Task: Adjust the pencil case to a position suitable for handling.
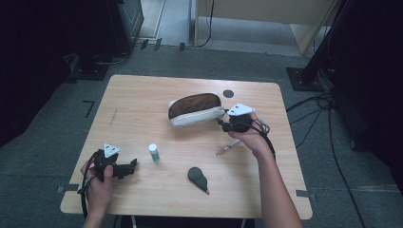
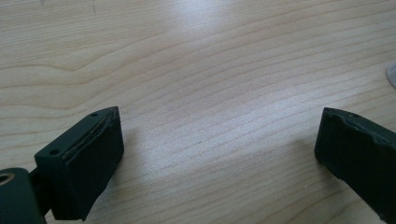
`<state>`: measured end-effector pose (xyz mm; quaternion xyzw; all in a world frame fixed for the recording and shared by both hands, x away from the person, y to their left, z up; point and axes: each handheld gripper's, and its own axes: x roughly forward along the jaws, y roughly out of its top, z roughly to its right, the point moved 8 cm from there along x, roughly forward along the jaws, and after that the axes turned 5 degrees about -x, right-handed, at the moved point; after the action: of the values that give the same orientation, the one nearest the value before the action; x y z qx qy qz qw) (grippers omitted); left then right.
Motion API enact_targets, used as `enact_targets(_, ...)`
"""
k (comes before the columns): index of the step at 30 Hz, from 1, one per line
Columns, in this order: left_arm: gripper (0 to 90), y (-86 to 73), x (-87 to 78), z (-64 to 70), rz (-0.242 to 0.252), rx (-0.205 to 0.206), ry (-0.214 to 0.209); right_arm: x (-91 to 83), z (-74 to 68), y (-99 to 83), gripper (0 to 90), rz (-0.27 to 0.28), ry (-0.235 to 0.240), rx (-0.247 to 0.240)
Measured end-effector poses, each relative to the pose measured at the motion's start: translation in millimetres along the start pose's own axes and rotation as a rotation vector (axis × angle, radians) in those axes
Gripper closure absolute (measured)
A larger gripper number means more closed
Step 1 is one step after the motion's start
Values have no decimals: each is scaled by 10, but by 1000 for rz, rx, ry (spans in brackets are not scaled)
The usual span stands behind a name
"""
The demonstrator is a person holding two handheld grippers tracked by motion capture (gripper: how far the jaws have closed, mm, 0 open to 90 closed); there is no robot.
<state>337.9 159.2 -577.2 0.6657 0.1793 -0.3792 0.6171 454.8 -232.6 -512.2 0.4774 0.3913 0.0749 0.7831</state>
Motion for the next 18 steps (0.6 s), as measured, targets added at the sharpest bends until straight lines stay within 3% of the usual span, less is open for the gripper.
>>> enact_targets(8,15,0,0,0,0,0,0,-75,-193,65,654,2,22,-7)
enact_targets(18,15,0,-1,0,-1,0,0,-153,-548,175,744,37,143,55)
